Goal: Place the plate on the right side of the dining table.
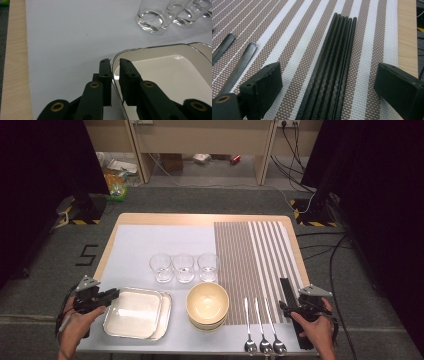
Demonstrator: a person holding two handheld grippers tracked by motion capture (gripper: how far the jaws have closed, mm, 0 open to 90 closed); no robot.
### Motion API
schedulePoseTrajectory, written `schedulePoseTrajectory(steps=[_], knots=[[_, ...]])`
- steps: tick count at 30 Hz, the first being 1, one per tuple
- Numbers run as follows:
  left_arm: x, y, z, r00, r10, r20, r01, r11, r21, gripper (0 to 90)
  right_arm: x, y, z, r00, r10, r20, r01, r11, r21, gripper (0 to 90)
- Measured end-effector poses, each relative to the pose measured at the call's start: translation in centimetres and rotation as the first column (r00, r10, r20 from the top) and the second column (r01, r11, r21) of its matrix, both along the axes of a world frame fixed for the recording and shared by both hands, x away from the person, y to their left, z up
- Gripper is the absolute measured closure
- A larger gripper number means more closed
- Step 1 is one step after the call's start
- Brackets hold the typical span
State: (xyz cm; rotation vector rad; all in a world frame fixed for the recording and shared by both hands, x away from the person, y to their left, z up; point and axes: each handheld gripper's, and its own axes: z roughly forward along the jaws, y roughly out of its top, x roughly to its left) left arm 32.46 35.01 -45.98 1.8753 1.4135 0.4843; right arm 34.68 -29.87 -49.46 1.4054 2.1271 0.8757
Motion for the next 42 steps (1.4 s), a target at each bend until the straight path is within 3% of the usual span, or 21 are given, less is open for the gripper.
schedulePoseTrajectory(steps=[3,14,16,21,22,25,27,30,34,42], knots=[[-0.1,0.2,0.0,0.9999,0.008,-0.007,-0.008,0.9999,-0.010,75.5,0.0,0.0,0.0,1.0000,0.000,0.000,0.000,1.000,0.000,8.2],[-0.5,0.2,-0.3,0.9936,0.023,-0.111,-0.031,0.9965,-0.077,65.7,0.0,0.0,0.0,1.0000,0.000,0.000,0.000,1.000,0.000,8.2],[-0.3,0.3,-0.6,0.9918,0.015,-0.126,-0.030,0.9931,-0.114,65.5,0.0,0.0,0.0,1.0000,0.000,0.000,0.000,1.000,0.000,8.2],[-0.2,0.4,-0.5,0.9909,0.008,-0.134,-0.028,0.9889,-0.146,74.9,0.0,0.0,0.0,1.0000,0.000,0.000,0.000,1.000,0.000,8.2],[-0.2,0.4,-0.5,0.9900,0.000,-0.141,-0.020,0.9894,-0.144,80.9,0.0,0.0,0.0,1.0000,0.000,0.000,0.000,1.000,0.000,8.2],[0.0,0.1,-0.4,0.9916,0.002,-0.130,-0.018,0.9919,-0.126,82.0,0.0,0.0,0.0,1.0000,0.000,0.000,0.000,1.000,0.000,8.2],[0.2,0.0,-0.3,0.9943,0.002,-0.107,-0.018,0.9892,-0.146,84.4,0.0,0.0,0.0,1.0000,0.000,0.000,0.000,1.000,0.000,8.2],[0.4,-0.1,0.1,0.9976,-0.001,-0.069,-0.013,0.9783,-0.207,86.6,0.0,0.0,0.0,1.0000,0.000,0.000,0.000,1.000,0.000,8.2],[0.6,-0.3,0.9,0.9994,-0.020,-0.029,0.013,0.9778,-0.209,88.3,0.0,0.0,0.0,1.0000,0.000,0.000,0.000,1.000,0.000,8.2],[0.6,-0.4,1.3,0.9993,-0.036,-0.011,0.032,0.9749,-0.220,88.4,0.0,0.0,0.0,1.0000,0.000,0.000,0.000,1.000,0.000,8.2]])
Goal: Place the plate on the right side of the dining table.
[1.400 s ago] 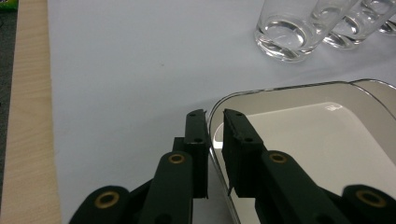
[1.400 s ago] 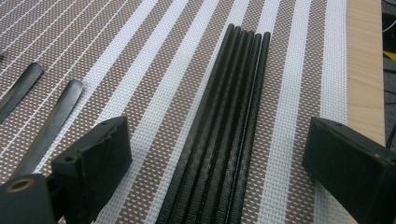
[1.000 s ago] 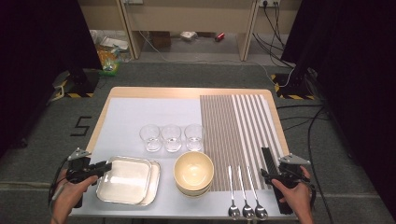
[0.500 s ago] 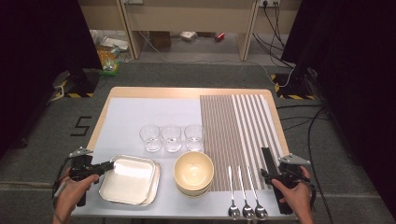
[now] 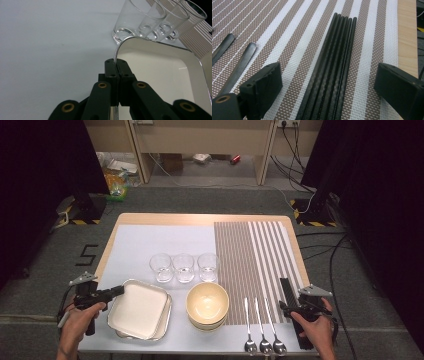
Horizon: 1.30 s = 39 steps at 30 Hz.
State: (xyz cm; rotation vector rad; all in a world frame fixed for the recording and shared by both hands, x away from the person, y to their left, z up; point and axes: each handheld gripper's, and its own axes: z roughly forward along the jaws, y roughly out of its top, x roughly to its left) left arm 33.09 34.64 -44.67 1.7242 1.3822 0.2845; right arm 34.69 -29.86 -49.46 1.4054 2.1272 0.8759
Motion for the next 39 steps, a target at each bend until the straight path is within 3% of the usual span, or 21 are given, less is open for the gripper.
schedulePoseTrajectory(steps=[14,16,17,19,21,22,25,27,30,31,34,35,39], knots=[[0.9,-0.4,2.6,0.9984,-0.005,0.056,0.006,0.9999,-0.014,88.4,0.2,-0.1,0.1,0.9999,0.008,-0.009,-0.008,1.000,0.012,6.7],[1.0,-0.5,2.8,0.9983,-0.007,0.058,0.008,0.9998,-0.016,88.4,0.2,-0.1,0.1,1.0000,0.001,-0.006,-0.001,1.000,0.018,8.3],[1.1,-0.5,3.2,0.9980,-0.006,0.063,0.007,0.9999,-0.011,88.4,0.2,-0.3,0.4,1.0000,0.001,0.006,-0.001,0.999,0.042,21.9],[1.2,-0.6,3.4,0.9978,-0.004,0.067,0.005,0.9999,-0.014,88.4,0.1,-0.4,0.5,0.9998,0.005,0.018,-0.006,0.999,0.045,21.4],[1.3,-0.6,3.7,0.9975,-0.004,0.071,0.005,0.9999,-0.016,88.4,0.1,-0.6,1.1,0.9986,0.009,0.052,-0.013,0.998,0.067,12.0],[1.4,-0.7,4.1,0.9971,-0.008,0.075,0.009,0.9999,-0.013,88.4,0.0,-0.7,1.8,0.9967,0.019,0.079,-0.026,0.996,0.089,19.0],[1.5,-0.8,4.4,0.9970,-0.009,0.077,0.009,0.9999,-0.009,88.4,-0.1,-0.8,2.3,0.9941,0.034,0.103,-0.044,0.994,0.098,13.6],[1.6,-0.9,4.8,0.9968,-0.010,0.079,0.011,0.9999,-0.012,88.4,-0.2,-0.8,3.0,0.9912,0.040,0.126,-0.054,0.993,0.106,17.2],[1.8,-1.3,5.5,0.9955,-0.022,0.092,0.022,0.9997,-0.003,88.4,-0.1,-0.6,4.3,0.9858,0.051,0.160,-0.070,0.991,0.118,15.9],[1.9,-1.5,5.8,0.9953,-0.022,0.094,0.023,0.9997,-0.008,88.4,0.2,-0.4,5.4,0.9815,0.062,0.181,-0.089,0.986,0.143,15.6],[2.1,-2.0,6.7,0.9938,-0.031,0.106,0.032,0.9995,-0.002,88.4,0.4,0.1,6.3,0.9780,0.081,0.192,-0.113,0.981,0.160,15.7],[2.4,-2.5,7.4,0.9923,-0.042,0.116,0.043,0.9991,-0.004,88.4,0.6,1.0,7.3,0.9736,0.113,0.198,-0.146,0.977,0.158,15.6],[2.9,-3.4,8.4,0.9900,-0.051,0.132,0.052,0.9987,0.000,88.4,0.9,2.4,8.3,0.9679,0.152,0.200,-0.183,0.972,0.148,15.5]])
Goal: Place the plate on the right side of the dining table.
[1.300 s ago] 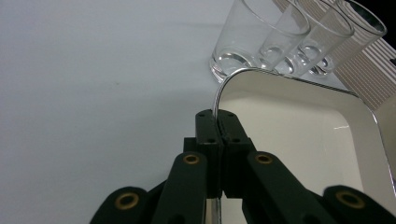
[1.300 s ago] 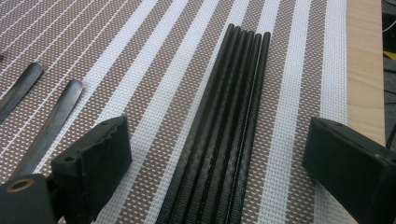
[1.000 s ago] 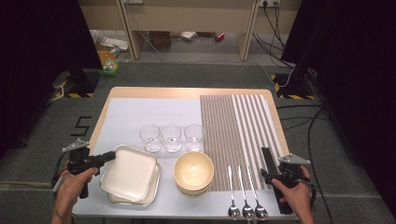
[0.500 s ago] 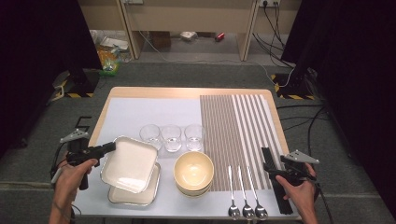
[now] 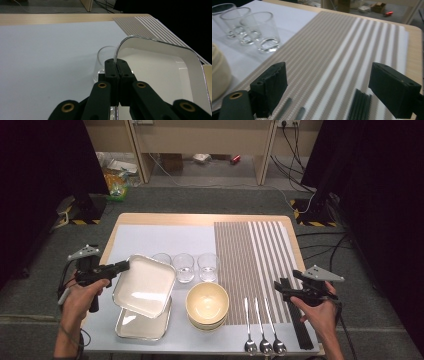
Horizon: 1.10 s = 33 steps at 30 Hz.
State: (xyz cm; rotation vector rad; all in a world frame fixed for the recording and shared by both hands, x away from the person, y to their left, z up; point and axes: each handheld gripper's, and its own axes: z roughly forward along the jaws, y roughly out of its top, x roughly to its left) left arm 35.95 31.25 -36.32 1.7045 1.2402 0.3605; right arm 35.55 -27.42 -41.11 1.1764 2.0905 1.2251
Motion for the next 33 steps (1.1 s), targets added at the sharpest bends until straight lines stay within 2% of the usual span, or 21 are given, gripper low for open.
schedulePoseTrajectory(steps=[1,2,3,4,5,7,9,15,16,22,24,27,31,33], knots=[[0.4,-0.6,0.6,0.9999,-0.013,0.006,0.013,0.9999,0.003,88.4,0.2,1.1,0.8,0.9993,0.037,0.002,-0.037,0.999,0.014,15.6],[0.4,-0.6,0.6,0.9999,-0.013,0.006,0.013,0.9999,0.003,88.4,0.3,1.5,1.0,0.9986,0.053,0.003,-0.053,0.998,0.020,15.6],[0.9,-1.4,1.2,0.9995,-0.029,0.010,0.029,0.9996,-0.001,88.4,0.4,1.9,1.3,0.9980,0.063,0.007,-0.063,0.997,0.037,15.9],[0.9,-1.4,1.2,0.9995,-0.029,0.010,0.029,0.9996,-0.001,88.4,0.4,1.9,1.3,0.9980,0.063,0.007,-0.063,0.997,0.037,15.9],[1.3,-2.2,1.6,0.9991,-0.040,0.012,0.040,0.9992,0.000,88.4,0.7,2.7,2.0,0.9958,0.090,0.016,-0.091,0.993,0.074,18.2],[1.6,-2.6,1.8,0.9989,-0.045,0.013,0.045,0.9990,0.008,88.4,0.7,3.0,2.2,0.9954,0.094,0.017,-0.096,0.992,0.083,19.3],[2.3,-3.7,2.2,0.9982,-0.058,0.013,0.058,0.9983,0.001,88.4,0.9,4.0,2.9,0.9931,0.116,0.013,-0.117,0.987,0.106,23.6],[3.4,-5.5,2.8,0.9967,-0.080,0.007,0.080,0.9967,0.009,88.4,1.3,5.2,3.2,0.9889,0.143,0.040,-0.146,0.986,0.080,26.1],[3.9,-6.2,3.1,0.9962,-0.087,0.008,0.087,0.9962,0.010,88.4,1.5,5.7,3.2,0.9871,0.158,0.028,-0.160,0.982,0.096,27.5],[4.8,-7.8,3.7,0.9951,-0.099,0.006,0.099,0.9949,0.018,88.4,1.9,6.7,3.3,0.9835,0.178,0.032,-0.180,0.979,0.091,29.9],[5.2,-8.3,3.9,0.9950,-0.100,0.009,0.100,0.9949,0.017,88.4,2.1,7.4,3.7,0.9793,0.199,0.036,-0.202,0.973,0.116,31.8],[5.5,-9.0,4.0,0.9947,-0.103,0.007,0.103,0.9947,0.010,88.4,2.3,8.0,4.0,0.9772,0.207,0.044,-0.211,0.971,0.112,32.4],[6.1,-9.9,4.0,0.9941,-0.109,0.003,0.109,0.9940,0.011,88.4,2.3,8.6,4.2,0.9749,0.220,0.036,-0.222,0.965,0.140,33.0],[6.5,-10.3,3.9,0.9931,-0.117,-0.001,0.117,0.9930,0.007,88.4,2.4,9.1,4.3,0.9722,0.232,0.032,-0.234,0.964,0.126,32.5]])
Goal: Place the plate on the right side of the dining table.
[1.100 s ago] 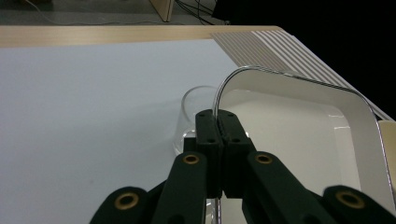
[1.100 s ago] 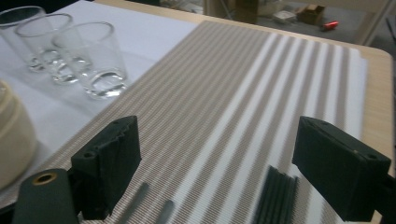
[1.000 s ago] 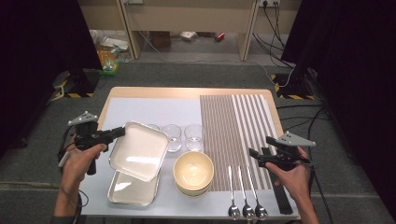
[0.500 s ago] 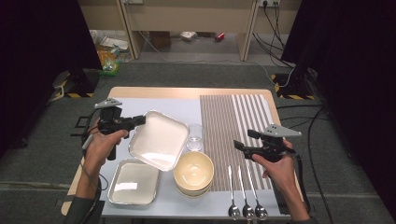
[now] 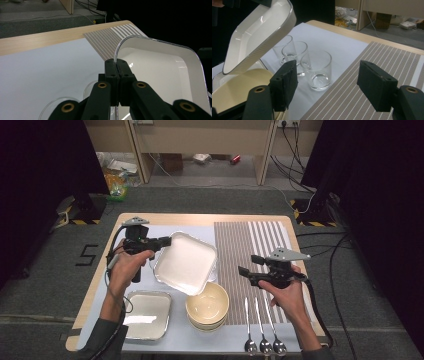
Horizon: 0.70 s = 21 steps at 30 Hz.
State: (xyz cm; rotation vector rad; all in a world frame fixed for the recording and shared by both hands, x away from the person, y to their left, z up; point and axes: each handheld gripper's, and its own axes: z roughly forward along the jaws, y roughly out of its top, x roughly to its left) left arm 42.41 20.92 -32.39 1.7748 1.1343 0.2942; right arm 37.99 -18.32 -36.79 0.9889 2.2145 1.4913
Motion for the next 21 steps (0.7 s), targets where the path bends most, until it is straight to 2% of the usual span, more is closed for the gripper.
schedulePoseTrajectory(steps=[3,4,6,9,10,12,15,21], knots=[[0.5,-0.6,0.0,1.0000,-0.005,-0.007,0.005,1.0000,-0.006,88.4,0.0,0.4,0.1,0.9998,0.017,-0.006,-0.017,1.000,0.017,32.6],[0.6,-0.8,0.0,0.9999,-0.006,-0.008,0.006,1.0000,-0.008,88.4,0.0,0.8,0.3,0.9994,0.028,-0.022,-0.027,0.998,0.053,32.6],[0.8,-1.4,0.1,0.9999,-0.008,-0.007,0.008,1.0000,-0.005,88.4,0.1,1.3,0.6,0.9989,0.041,-0.021,-0.040,0.997,0.069,32.5],[1.0,-2.3,0.1,0.9997,-0.023,-0.008,0.023,0.9997,-0.003,88.4,0.2,1.7,0.9,0.9981,0.059,-0.019,-0.057,0.996,0.071,32.2],[1.1,-2.5,0.2,0.9996,-0.027,-0.009,0.027,0.9996,-0.008,88.4,0.3,2.3,1.1,0.9976,0.061,-0.032,-0.058,0.994,0.089,32.1],[1.2,-3.0,0.2,0.9994,-0.035,-0.010,0.034,0.9993,-0.015,88.4,0.4,2.7,1.3,0.9972,0.063,-0.041,-0.059,0.995,0.078,32.6],[1.2,-3.7,0.3,0.9990,-0.045,-0.007,0.045,0.9989,-0.015,88.4,0.6,3.0,1.3,0.9974,0.066,-0.029,-0.063,0.994,0.094,33.2],[1.1,-4.5,0.4,0.9980,-0.063,-0.007,0.063,0.9978,-0.019,88.2,1.4,3.1,1.1,0.9954,0.045,-0.085,-0.035,0.993,0.116,44.3]])
